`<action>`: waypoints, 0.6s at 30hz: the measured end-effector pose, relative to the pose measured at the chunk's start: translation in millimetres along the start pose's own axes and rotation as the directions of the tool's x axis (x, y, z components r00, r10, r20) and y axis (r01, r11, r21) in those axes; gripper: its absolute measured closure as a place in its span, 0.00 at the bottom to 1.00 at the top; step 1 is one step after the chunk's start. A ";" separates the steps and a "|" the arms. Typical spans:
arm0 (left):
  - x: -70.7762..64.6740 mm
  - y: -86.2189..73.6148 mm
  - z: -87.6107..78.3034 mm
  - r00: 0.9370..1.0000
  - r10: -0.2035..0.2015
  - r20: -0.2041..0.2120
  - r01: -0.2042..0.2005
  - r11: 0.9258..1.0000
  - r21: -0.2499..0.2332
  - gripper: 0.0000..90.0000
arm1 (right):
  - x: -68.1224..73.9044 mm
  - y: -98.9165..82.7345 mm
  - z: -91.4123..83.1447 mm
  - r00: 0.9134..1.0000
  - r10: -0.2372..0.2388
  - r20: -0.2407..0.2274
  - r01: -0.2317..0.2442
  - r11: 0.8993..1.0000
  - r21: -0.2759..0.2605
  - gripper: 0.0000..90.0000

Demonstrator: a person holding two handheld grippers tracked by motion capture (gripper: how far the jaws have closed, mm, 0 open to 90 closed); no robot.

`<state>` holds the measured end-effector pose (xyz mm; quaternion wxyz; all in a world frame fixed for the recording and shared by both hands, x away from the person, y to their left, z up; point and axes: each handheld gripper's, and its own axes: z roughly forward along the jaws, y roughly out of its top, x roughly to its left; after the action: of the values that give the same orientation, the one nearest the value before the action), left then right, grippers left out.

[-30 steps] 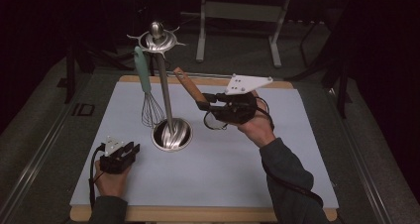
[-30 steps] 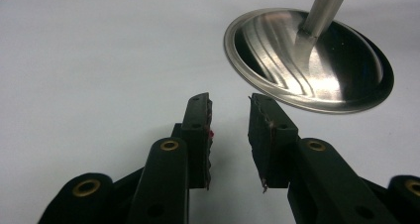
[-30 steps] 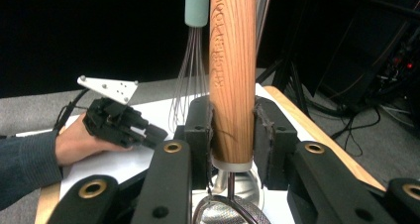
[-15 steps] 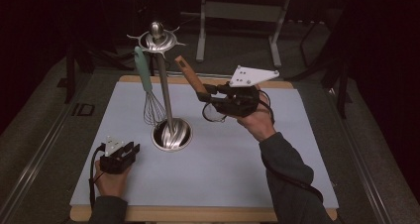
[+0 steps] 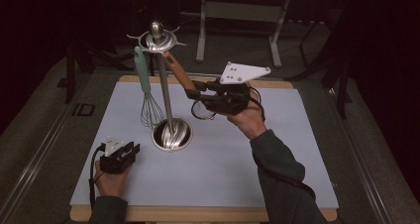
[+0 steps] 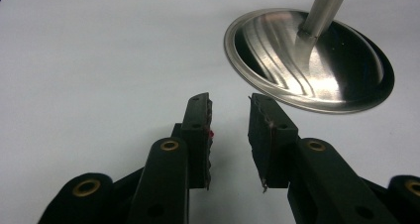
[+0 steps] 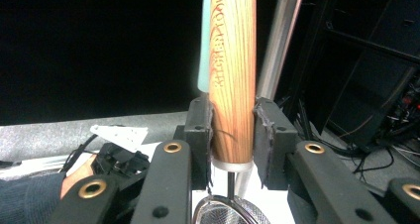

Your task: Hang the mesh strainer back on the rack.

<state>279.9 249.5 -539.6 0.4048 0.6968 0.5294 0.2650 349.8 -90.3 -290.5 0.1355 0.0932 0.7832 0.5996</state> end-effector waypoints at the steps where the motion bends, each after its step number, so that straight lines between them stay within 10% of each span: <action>1: -0.1 0.0 0.0 1.000 0.000 -0.001 0.000 1.000 -0.001 0.78 | 0.9 1.4 2.2 1.000 -0.007 -0.001 0.007 1.000 0.005 0.79; 18: -0.3 0.0 0.1 1.000 0.003 -0.002 -0.003 1.000 0.001 0.78 | -1.7 3.8 16.2 0.999 -0.018 0.027 0.017 0.999 0.039 0.78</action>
<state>279.8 249.2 -539.7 0.4037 0.6974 0.5289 0.2661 356.6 -75.0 -290.7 0.1496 0.0970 0.7937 0.5816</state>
